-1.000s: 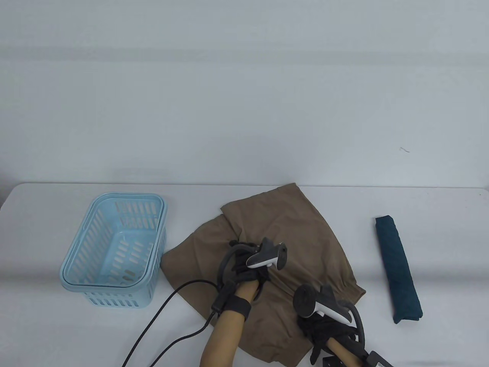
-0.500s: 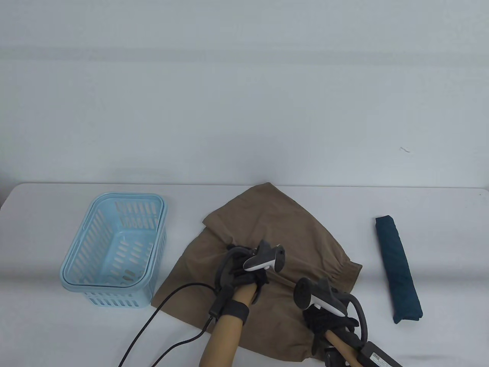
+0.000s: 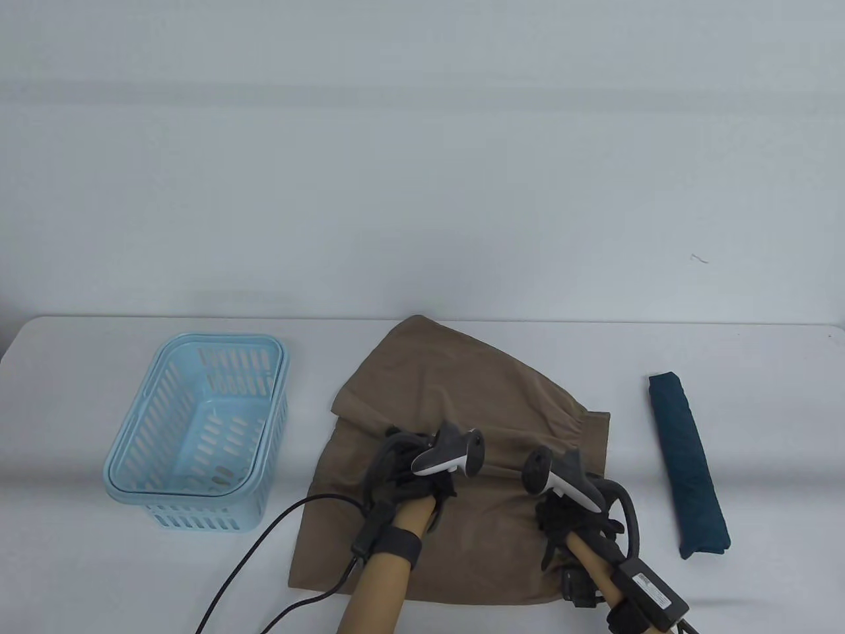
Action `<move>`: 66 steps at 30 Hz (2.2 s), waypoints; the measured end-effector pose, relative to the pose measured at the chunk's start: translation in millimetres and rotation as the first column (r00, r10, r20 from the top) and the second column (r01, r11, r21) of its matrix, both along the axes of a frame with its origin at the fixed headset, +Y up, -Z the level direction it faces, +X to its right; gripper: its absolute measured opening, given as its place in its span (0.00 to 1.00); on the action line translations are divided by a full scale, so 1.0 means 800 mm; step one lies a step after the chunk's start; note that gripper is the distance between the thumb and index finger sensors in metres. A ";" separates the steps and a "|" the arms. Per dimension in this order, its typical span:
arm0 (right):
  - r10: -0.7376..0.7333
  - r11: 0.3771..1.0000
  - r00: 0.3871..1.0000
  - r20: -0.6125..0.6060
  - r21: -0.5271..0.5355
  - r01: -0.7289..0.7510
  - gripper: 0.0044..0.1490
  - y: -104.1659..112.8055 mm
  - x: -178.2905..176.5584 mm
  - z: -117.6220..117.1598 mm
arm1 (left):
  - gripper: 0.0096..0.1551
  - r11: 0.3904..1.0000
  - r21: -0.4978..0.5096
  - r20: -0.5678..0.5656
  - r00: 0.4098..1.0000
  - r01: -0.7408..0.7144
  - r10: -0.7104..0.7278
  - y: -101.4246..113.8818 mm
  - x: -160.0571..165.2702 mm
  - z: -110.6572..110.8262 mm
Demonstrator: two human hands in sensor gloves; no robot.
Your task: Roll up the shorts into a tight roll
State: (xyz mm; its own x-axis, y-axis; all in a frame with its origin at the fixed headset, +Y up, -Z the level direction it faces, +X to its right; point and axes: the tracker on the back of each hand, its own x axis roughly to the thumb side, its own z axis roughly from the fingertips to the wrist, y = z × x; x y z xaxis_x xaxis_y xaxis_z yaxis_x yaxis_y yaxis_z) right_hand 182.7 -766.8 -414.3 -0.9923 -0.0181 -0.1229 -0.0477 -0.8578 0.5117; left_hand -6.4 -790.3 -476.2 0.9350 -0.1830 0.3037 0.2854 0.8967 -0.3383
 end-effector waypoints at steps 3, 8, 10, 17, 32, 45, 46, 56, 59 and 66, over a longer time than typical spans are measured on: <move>-0.020 1.000 0.999 0.028 -0.003 0.020 0.37 -0.001 0.005 -0.010 | 0.35 1.000 0.000 -0.008 1.000 -0.017 0.017 0.000 -0.001 0.000; -0.061 0.998 0.996 0.070 0.008 0.061 0.37 -0.001 0.014 -0.026 | 0.35 0.999 0.002 -0.017 0.999 -0.045 0.045 0.001 -0.003 0.001; -0.089 0.996 0.992 0.089 0.021 0.088 0.37 -0.002 0.020 -0.032 | 0.35 0.998 0.002 -0.012 0.998 -0.059 0.059 0.002 -0.005 0.001; -0.206 0.978 0.969 0.134 0.040 0.202 0.36 -0.002 0.040 -0.043 | 0.34 0.991 -0.015 -0.037 0.991 -0.132 0.131 0.006 -0.015 -0.003; -0.302 0.938 0.953 -0.011 0.172 0.299 0.41 0.023 0.095 -0.020 | 0.42 0.962 -0.035 0.078 0.959 -0.270 0.272 0.058 -0.070 0.039; 0.148 0.986 0.933 -0.329 0.125 -0.112 0.52 0.021 0.108 0.049 | 0.49 0.988 -0.136 0.311 0.943 -0.079 0.118 0.061 -0.132 0.192; 0.170 0.983 0.924 -0.344 0.123 -0.135 0.53 0.016 0.104 0.051 | 0.51 0.988 -0.145 0.320 0.943 -0.050 0.094 0.053 -0.133 0.200; 0.192 0.979 0.916 -0.352 0.135 -0.153 0.45 -0.006 0.088 0.047 | 0.59 0.975 -0.221 0.242 0.969 0.010 0.044 0.016 -0.141 0.212; 0.191 0.977 0.919 -0.346 0.155 -0.144 0.44 -0.007 0.089 0.047 | 0.55 0.973 -0.229 0.219 0.973 -0.023 0.074 0.016 -0.142 0.211; 0.132 0.970 0.946 -0.295 0.233 -0.063 0.34 -0.006 0.094 0.046 | 0.34 0.987 -0.155 0.221 0.972 -0.050 0.084 0.020 -0.144 0.207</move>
State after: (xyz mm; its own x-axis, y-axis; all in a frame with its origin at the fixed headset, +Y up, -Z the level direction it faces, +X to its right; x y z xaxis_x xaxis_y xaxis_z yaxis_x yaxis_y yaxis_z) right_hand 258.0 -771.3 -377.8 -0.9769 -0.1239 0.1742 0.1709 -0.9423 0.2880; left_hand -121.7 -774.3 -310.4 0.8476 -0.0596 0.5273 0.3103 0.8617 -0.4014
